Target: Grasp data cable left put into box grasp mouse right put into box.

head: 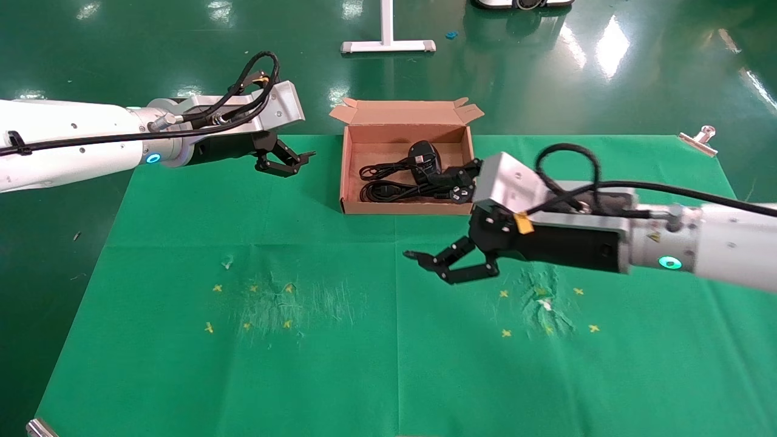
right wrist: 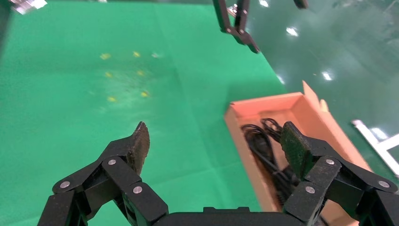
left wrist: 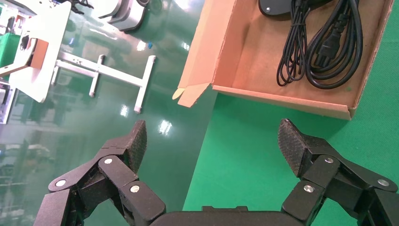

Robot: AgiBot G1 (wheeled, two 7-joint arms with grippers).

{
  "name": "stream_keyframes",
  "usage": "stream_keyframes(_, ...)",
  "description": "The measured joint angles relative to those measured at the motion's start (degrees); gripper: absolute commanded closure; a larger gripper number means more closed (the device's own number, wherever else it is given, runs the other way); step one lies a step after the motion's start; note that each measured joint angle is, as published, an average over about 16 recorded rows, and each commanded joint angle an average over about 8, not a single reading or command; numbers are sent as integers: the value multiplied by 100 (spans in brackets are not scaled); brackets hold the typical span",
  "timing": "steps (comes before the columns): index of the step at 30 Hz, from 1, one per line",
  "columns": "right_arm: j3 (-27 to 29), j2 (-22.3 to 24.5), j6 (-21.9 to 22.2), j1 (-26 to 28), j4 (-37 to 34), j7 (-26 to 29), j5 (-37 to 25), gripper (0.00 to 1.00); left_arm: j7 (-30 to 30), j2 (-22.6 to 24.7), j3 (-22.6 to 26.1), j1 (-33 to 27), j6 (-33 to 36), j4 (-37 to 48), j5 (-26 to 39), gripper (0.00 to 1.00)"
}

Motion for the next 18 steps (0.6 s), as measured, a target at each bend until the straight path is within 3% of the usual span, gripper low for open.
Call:
stream_keyframes(8,241,401,-476,-277,109,82,895,0,-4,-147,-387,279,366,-149,-323,0)
stream_keyframes(18,543,904,-1072,-625,245,185,2016,0,-15,-477,-1260,907,1195,-487,-1052,0)
